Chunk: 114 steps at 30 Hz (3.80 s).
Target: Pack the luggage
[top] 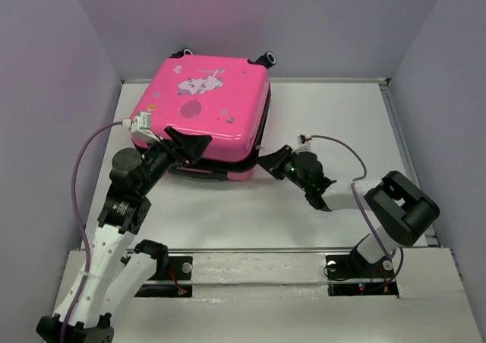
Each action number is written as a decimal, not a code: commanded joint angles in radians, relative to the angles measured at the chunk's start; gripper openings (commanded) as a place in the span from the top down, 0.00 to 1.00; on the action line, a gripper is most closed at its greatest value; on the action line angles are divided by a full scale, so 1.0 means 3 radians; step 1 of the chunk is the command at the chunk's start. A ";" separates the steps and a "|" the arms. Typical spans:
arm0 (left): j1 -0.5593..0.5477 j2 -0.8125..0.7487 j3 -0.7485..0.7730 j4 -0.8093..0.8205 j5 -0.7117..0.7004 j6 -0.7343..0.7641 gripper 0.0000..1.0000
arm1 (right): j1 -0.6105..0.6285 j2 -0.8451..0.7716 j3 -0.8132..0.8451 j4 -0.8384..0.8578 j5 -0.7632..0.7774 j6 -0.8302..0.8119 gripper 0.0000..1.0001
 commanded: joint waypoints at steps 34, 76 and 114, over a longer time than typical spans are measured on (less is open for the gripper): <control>-0.0629 -0.0379 -0.1459 0.0129 -0.1712 -0.0441 0.22 | -0.0216 0.0330 0.2096 -0.2904 -0.2669 -0.3976 0.37; -0.0531 0.0726 -0.1469 0.1259 -0.1348 -0.0175 0.70 | 0.0162 -0.0139 0.1586 -0.2940 -0.1141 -0.3543 0.93; -0.0884 0.0957 -0.1443 0.1607 -0.1451 -0.0195 0.94 | -0.0057 0.0300 0.2716 -0.3749 -0.0481 -0.3807 0.57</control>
